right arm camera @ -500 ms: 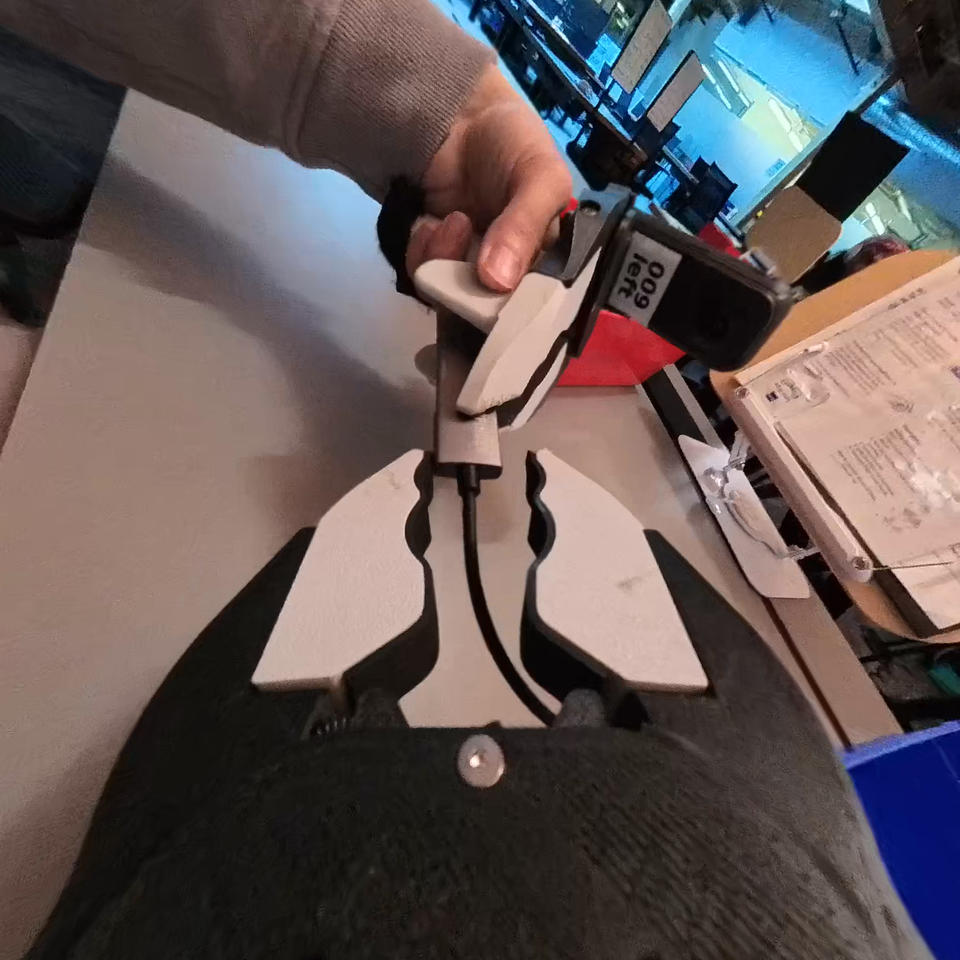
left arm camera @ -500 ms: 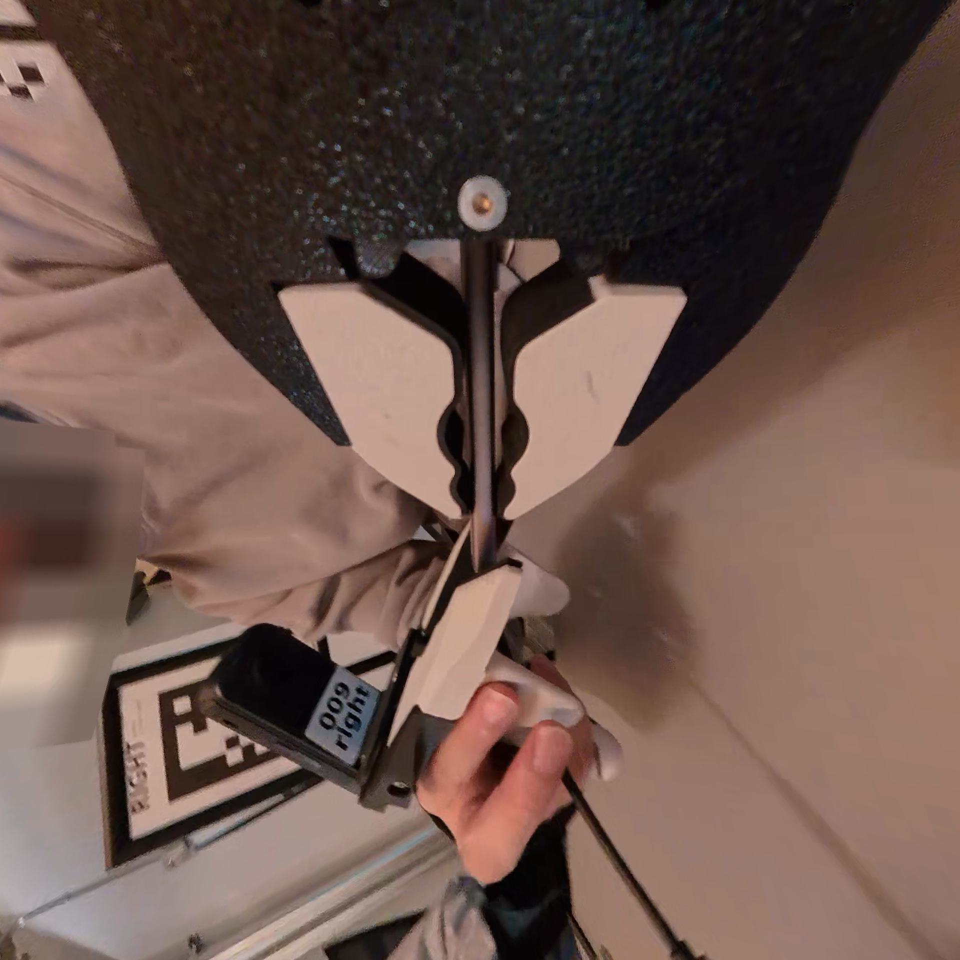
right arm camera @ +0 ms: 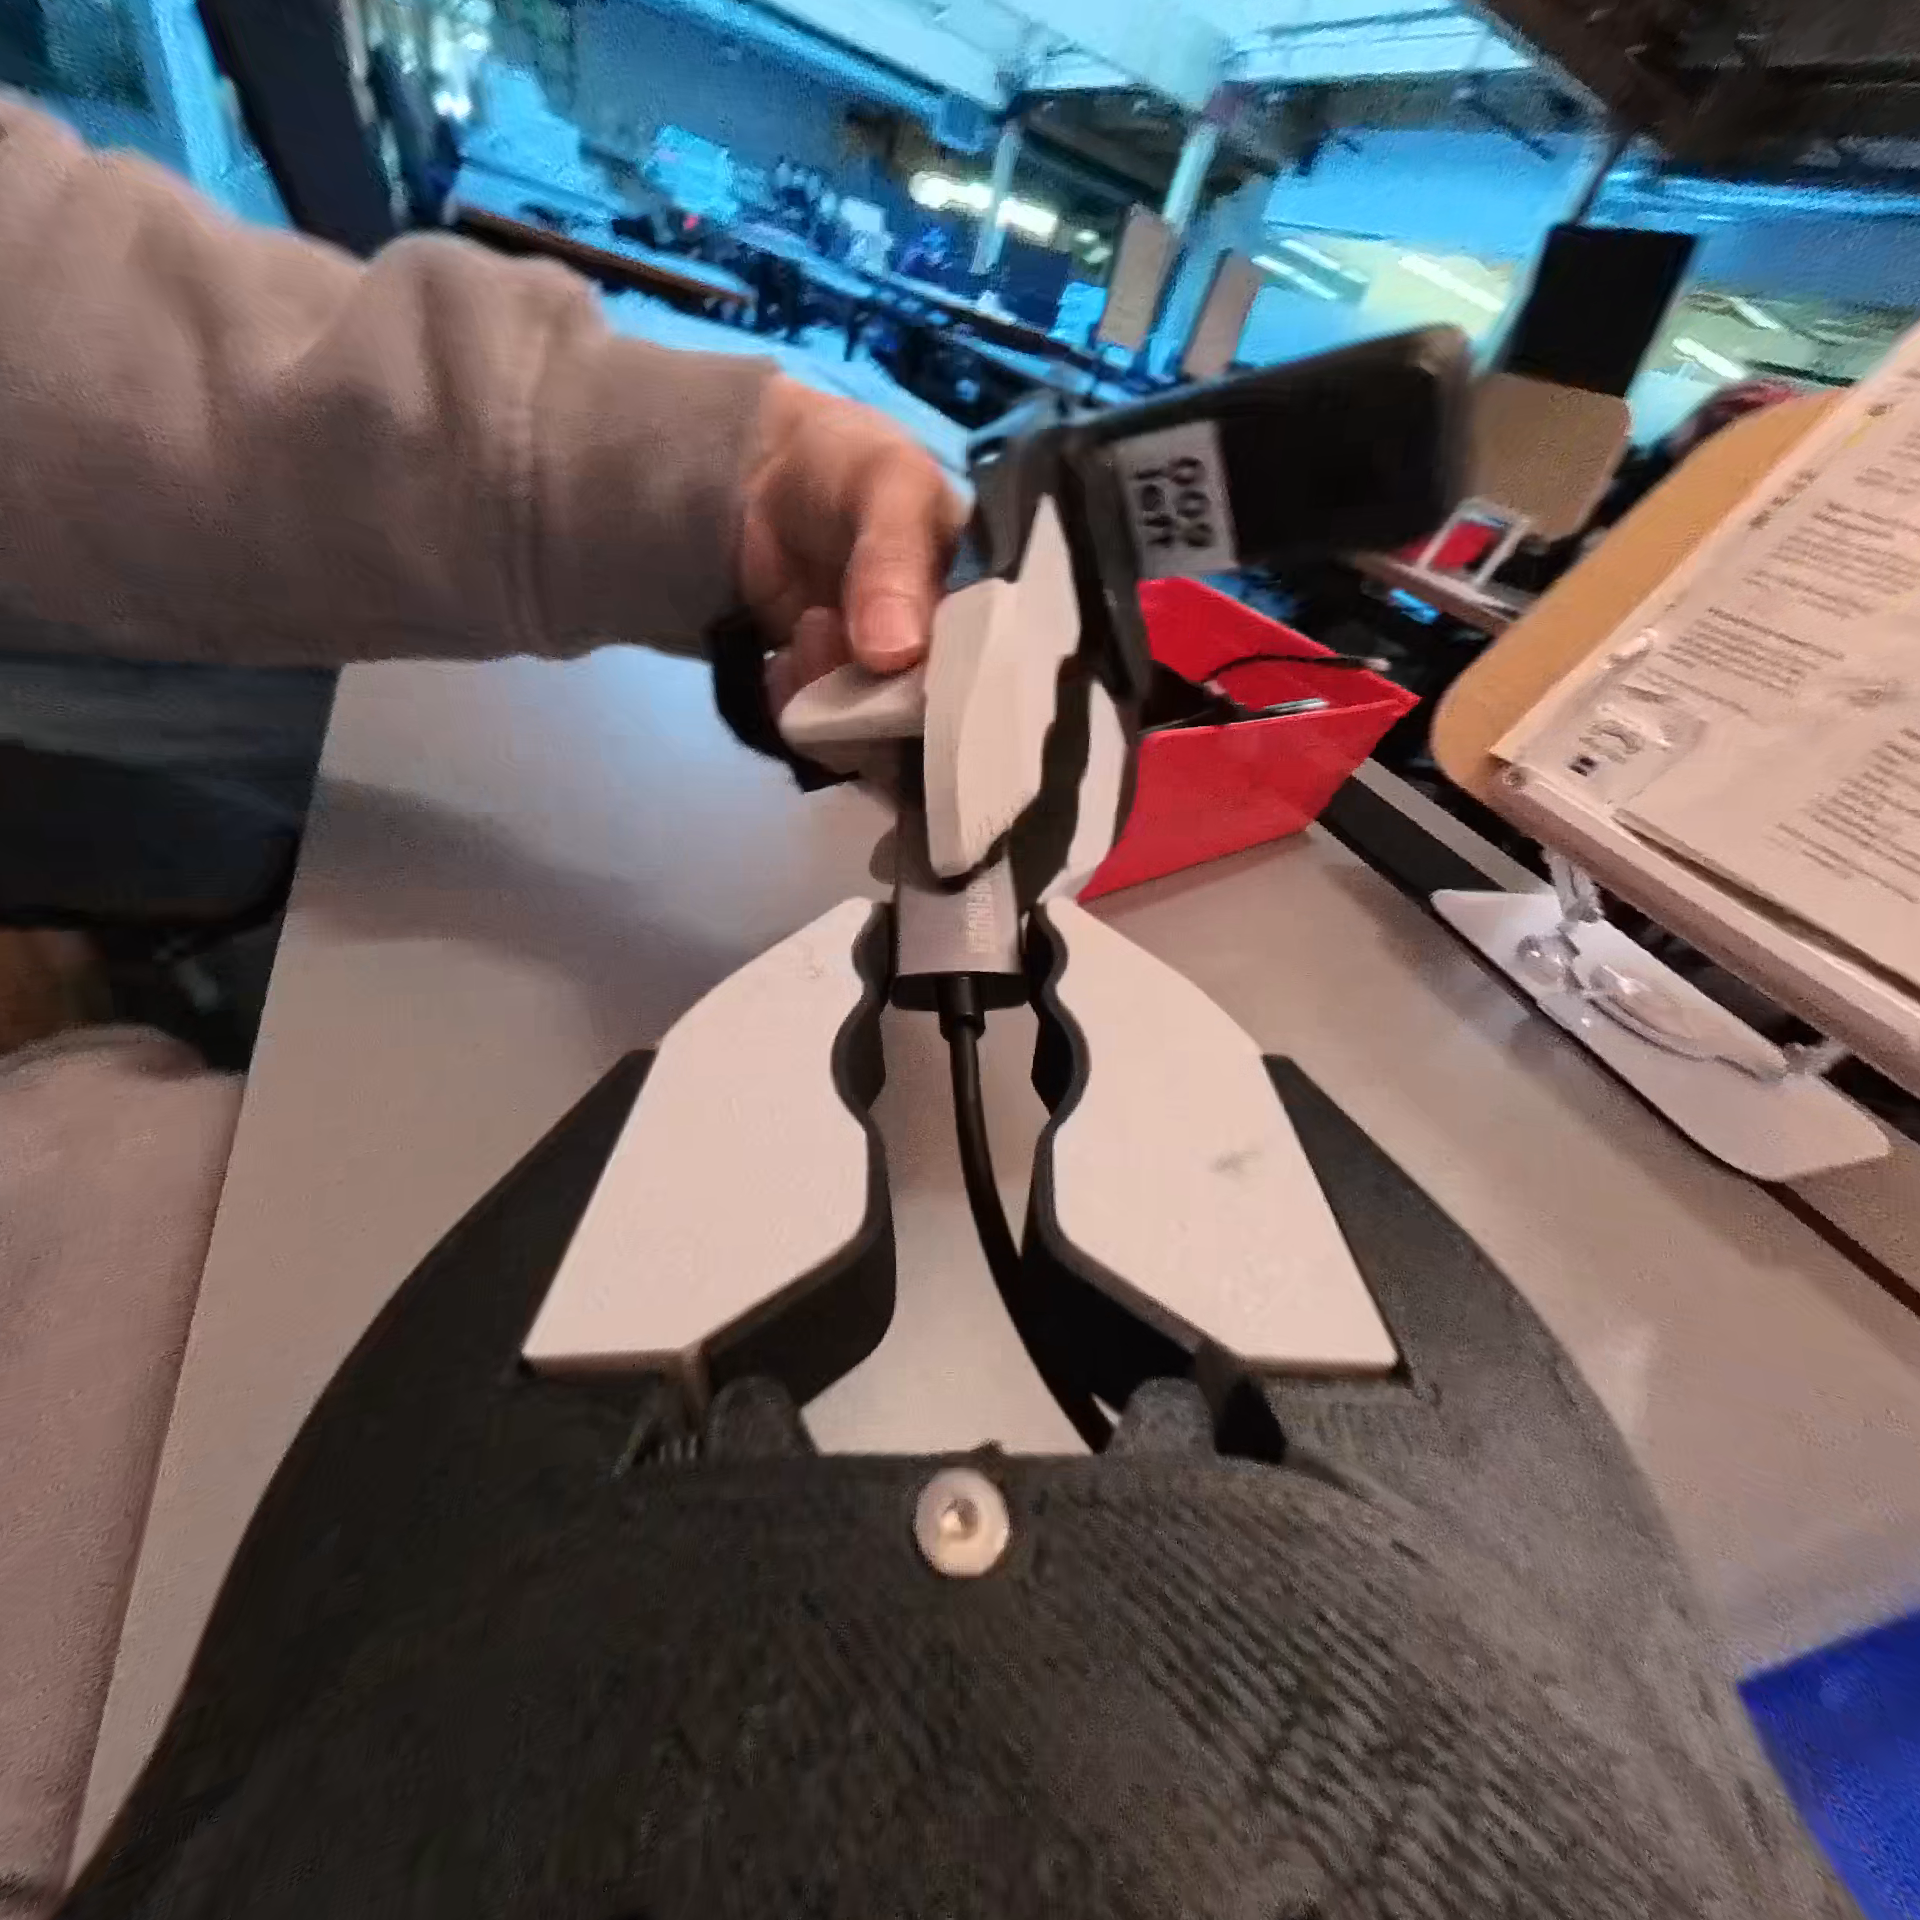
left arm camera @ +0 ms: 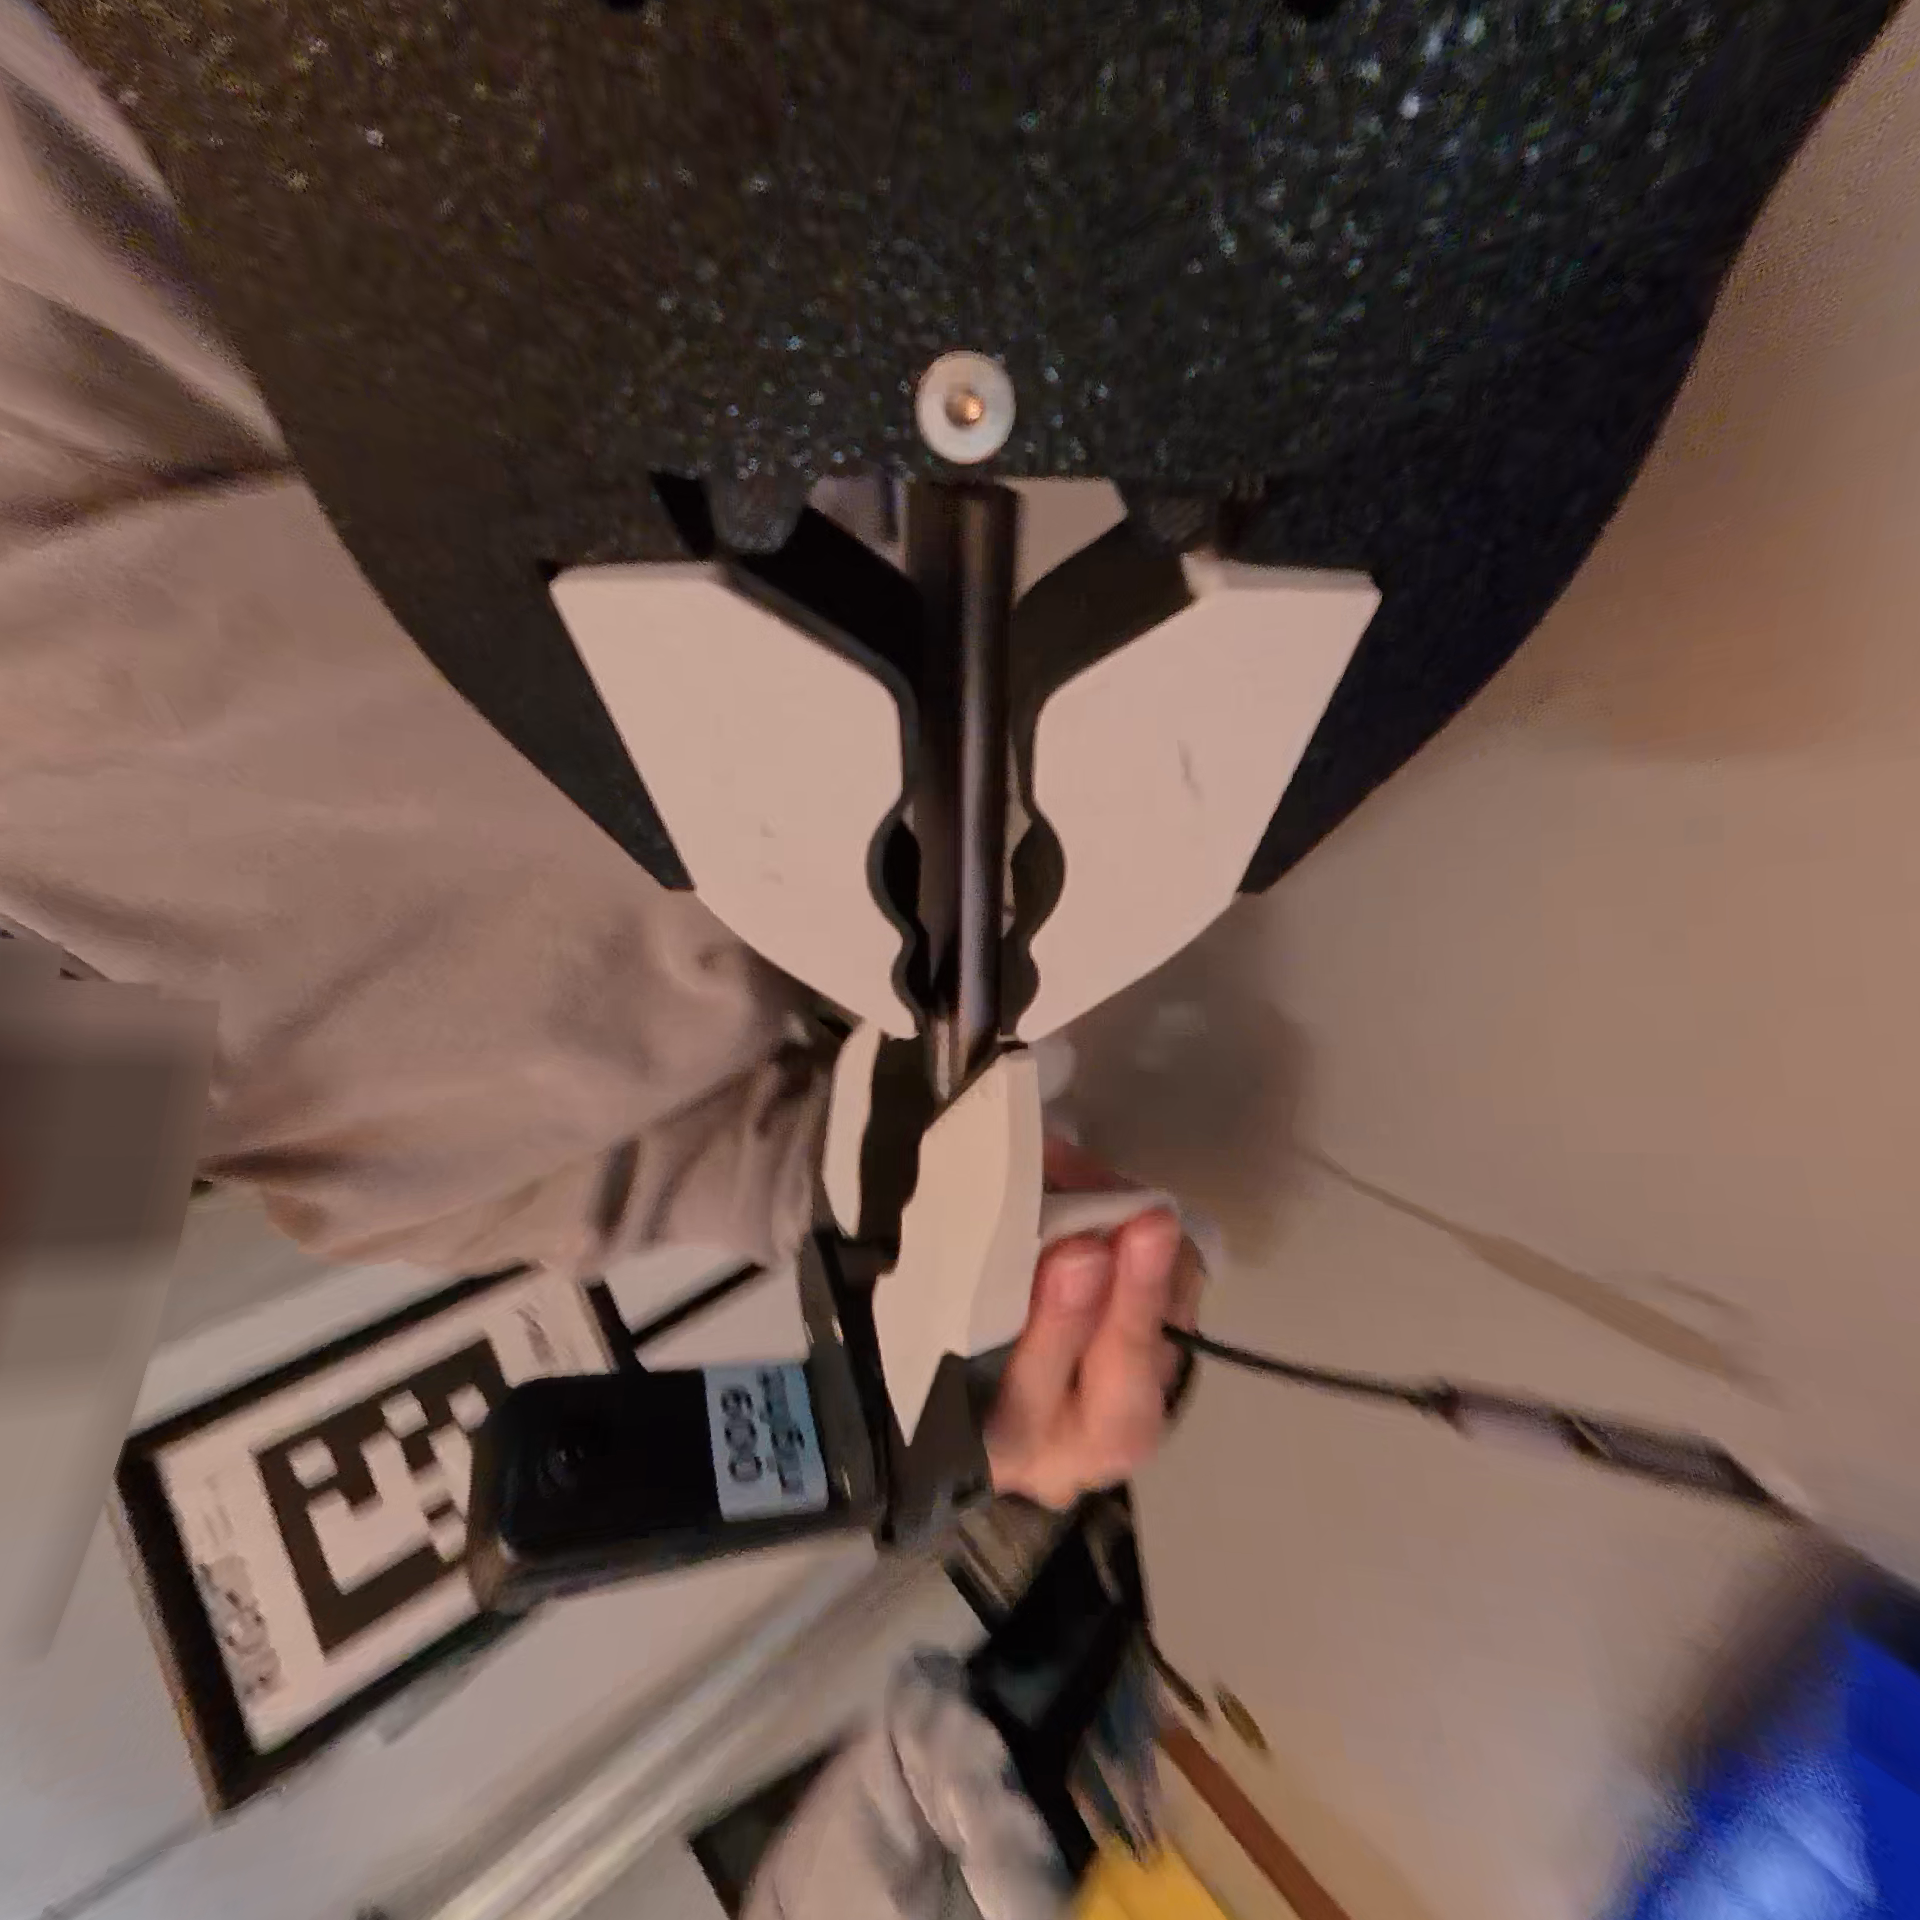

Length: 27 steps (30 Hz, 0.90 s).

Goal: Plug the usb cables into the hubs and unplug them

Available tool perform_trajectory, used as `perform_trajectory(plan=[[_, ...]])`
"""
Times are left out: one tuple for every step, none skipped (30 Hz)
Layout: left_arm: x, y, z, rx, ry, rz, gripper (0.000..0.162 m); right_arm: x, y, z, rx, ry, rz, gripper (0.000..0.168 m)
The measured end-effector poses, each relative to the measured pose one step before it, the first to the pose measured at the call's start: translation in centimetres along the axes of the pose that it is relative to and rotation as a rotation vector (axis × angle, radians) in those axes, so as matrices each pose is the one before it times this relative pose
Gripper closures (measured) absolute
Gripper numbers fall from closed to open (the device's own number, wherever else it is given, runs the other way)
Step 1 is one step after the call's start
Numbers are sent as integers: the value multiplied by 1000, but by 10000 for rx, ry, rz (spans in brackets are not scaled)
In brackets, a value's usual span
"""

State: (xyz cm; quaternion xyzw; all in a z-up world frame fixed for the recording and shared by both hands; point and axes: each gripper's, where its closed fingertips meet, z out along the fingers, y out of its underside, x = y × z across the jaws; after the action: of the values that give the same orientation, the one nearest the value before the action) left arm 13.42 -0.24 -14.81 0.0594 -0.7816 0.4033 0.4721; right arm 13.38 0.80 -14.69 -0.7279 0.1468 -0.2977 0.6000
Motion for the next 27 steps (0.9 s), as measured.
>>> perform_trajectory(plan=[[-344, -1308, -661, 881, -709, 349, 149, 1051, -138, -281, 257, 503, 537, 144], [-253, -1578, -914, 1055, -648, 398, 149, 935, -146, -291, 259, 251, 730, 144], [-503, -1825, -1131, 1241, -831, 344, 147, 998, -235, -295, 255, 266, 810, 144], [-1057, -1925, -1256, 1366, -1225, 261, 142, 1236, -261, -271, 255, 488, 710, 144], [-1070, -1557, -1197, 1245, -1201, 335, 136, 1055, -277, -178, 253, 331, 524, 144], [-893, -1037, -1019, 962, -1021, 357, 129, 559, -236, -62, 184, 55, 299, 144], [-789, -315, -765, 541, -895, 287, 123, 495, -215, -35, 162, 118, 172, 144], [-311, 417, -402, 145, -518, 240, 120, 696, -8, 35, 85, 453, 88, 144], [288, 879, -56, -74, -91, 71, 118, 487, 161, 30, -42, 365, -22, 144], [520, 1094, 247, -161, 66, -242, 114, 13, 92, 32, 25, 130, -158, 144], [517, 1120, 461, -188, 116, -480, 110, -206, -103, 24, 183, 87, -260, 144], [561, 1090, 626, -197, 234, -465, 106, -272, -72, 6, 188, 158, -285, 144], [518, 1026, 711, -198, 303, -377, 105, -298, 40, 91, 70, 143, -296, 144], [181, 998, 718, -274, 199, -421, 105, -378, 60, 115, 8, 108, -307, 144], [188, 749, 707, -244, 281, -471, 105, -369, 7, 74, 12, 137, -370, 144], [682, 390, 583, -68, 656, -466, 106, -267, 75, 52, -56, 190, -431, 144], [783, 122, 372, 95, 771, -515, 112, 110, 43, -45, -51, 373, -400, 144], [380, -27, 256, 178, 529, -525, 119, 222, -113, -163, 47, 302, -302, 144], [306, 102, 214, 65, 473, -417, 124, 124, -19, -160, -11, 116, -193, 144], [411, 155, 170, 13, 516, -383, 135, 73, 266, -124, -198, 29, -146, 144], [591, 29, 158, 74, 599, -361, 138, 98, 363, -148, -221, 65, -131, 144], [656, 39, 109, 45, 597, -321, 137, 120, 165, -208, 0, 146, -137, 144], [10, 120, 80, -51, 119, -212, 134, -186, 44, -215, 126, -34, -108, 144], [-541, 127, 28, -69, -311, 16, 134, -484, 106, -126, 46, -221, -101, 144], [-630, 24, 28, 10, -402, 90, 136, -284, 247, -69, -108, -10, -115, 144], [-318, -82, 32, 83, -189, 63, 141, -35, 255, -58, -146, 213, -165, 144], [-1, -19, 83, 41, 32, -21, 143, -92, 130, -78, -40, 161, -153, 144]])
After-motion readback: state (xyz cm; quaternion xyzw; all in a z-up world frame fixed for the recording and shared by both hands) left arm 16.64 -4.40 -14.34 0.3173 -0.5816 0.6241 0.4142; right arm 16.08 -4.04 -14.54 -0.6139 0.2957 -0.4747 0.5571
